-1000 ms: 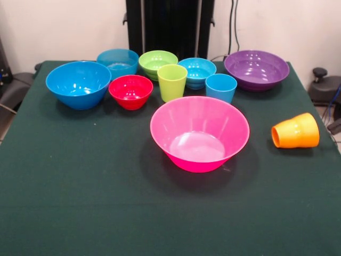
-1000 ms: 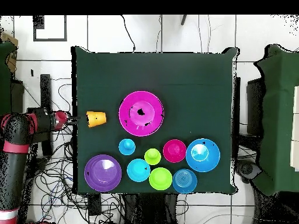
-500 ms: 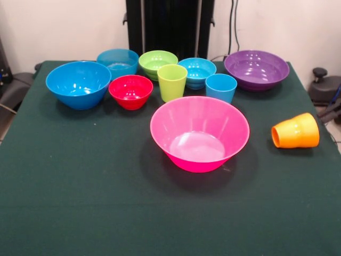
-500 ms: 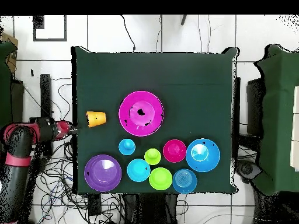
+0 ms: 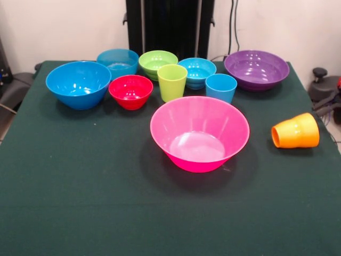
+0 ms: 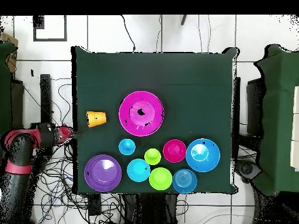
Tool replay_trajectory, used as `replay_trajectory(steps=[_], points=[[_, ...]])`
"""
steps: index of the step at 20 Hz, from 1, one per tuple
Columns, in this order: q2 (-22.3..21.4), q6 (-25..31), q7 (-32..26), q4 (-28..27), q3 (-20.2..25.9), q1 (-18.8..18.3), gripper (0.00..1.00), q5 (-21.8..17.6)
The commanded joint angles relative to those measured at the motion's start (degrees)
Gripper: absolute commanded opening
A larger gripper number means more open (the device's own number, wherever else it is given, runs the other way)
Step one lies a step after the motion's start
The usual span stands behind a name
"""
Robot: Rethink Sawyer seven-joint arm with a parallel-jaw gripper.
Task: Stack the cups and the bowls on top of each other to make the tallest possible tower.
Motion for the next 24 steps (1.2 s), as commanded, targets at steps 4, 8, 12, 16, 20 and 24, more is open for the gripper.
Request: replay_trajectory(steps=[4,8,12,16,20,24], points=[[1.5,-7.1,8.2,-1.8,8.7,-1.6,1.00,-4.9],[1.9,-7.9,9.4,-3.1,8.6,-2.7,1.00,-5.4],[2.2,-7.5,12.2,-6.3,6.8,-5.0,1.00,-5.8],[2.2,-6.5,14.2,-8.7,5.2,-6.5,1.00,-5.8],[2.3,-6.8,13.4,-7.8,5.5,-6.3,1.00,-6.2],[2.4,-7.3,13.2,-7.6,5.7,-6.3,1.00,-6.3]])
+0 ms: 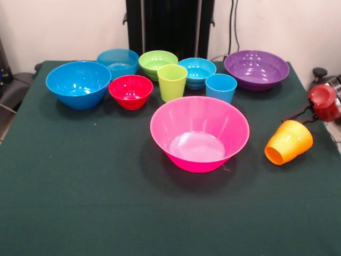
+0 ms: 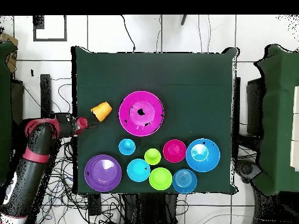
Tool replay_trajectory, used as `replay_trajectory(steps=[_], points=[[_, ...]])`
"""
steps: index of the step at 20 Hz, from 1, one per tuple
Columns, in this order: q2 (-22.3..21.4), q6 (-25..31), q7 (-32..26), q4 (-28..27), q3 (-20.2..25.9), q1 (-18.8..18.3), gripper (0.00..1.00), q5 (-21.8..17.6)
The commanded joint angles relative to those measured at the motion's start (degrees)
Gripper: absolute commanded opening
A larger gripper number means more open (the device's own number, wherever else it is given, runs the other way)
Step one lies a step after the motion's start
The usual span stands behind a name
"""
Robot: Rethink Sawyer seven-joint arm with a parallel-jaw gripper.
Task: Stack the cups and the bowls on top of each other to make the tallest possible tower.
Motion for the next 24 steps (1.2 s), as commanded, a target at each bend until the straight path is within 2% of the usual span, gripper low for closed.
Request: replay_trajectory(steps=[1,14,24], points=[[1.1,-1.3,13.4,-8.4,4.3,-1.1,1.00,-3.2],[-0.1,1.1,15.3,-11.9,1.8,-2.7,1.00,-2.7],[-2.7,1.0,8.5,-6.1,5.3,0.2,1.00,-4.9]])
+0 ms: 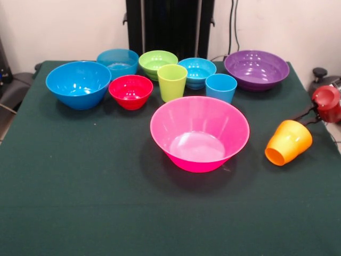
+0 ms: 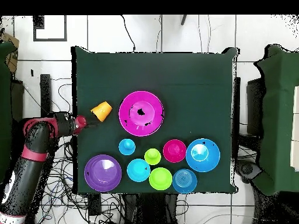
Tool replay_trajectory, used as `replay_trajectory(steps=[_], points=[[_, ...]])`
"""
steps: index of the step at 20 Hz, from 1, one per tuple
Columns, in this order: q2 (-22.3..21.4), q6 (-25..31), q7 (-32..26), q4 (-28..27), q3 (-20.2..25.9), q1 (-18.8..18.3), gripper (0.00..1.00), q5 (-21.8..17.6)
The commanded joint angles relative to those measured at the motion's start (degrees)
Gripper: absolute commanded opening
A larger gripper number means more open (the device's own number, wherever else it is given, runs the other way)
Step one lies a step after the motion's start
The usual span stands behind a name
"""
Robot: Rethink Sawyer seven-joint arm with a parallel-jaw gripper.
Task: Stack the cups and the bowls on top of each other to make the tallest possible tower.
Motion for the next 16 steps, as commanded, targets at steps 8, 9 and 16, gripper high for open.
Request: replay_trajectory(steps=[8,9,16], points=[[-4.6,1.5,6.8,-3.6,7.2,1.2,1.00,-5.2],[-4.8,1.5,6.6,-3.5,7.4,1.3,1.00,-5.4],[-4.9,0.3,6.9,-3.9,7.9,0.6,1.00,-6.6]])
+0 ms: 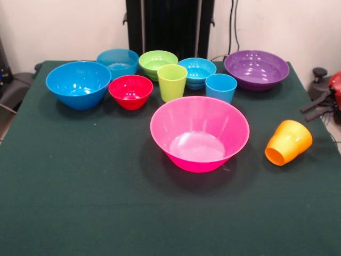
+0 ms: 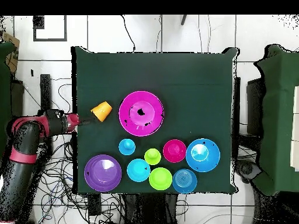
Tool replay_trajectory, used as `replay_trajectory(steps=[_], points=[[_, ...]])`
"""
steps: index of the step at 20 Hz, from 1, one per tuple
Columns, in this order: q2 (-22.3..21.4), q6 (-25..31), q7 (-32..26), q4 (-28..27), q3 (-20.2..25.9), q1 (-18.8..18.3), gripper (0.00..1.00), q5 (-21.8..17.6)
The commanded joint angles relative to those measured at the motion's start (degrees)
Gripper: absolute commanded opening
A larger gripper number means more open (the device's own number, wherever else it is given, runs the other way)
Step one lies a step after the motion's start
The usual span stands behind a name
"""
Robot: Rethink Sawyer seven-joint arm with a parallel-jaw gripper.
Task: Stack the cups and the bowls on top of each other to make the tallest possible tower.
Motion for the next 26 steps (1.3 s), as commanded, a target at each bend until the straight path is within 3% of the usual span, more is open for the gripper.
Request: replay_trajectory(steps=[1,10,16,26], points=[[-0.4,0.2,6.8,-3.9,7.4,-0.1,1.00,-4.2],[0.9,-3.6,6.0,-2.1,9.3,0.4,1.00,-5.3],[0.4,-5.8,2.4,-0.2,12.9,2.8,1.00,-6.2],[-2.9,-23.3,-9.9,2.2,20.6,7.7,1.00,-10.1]])
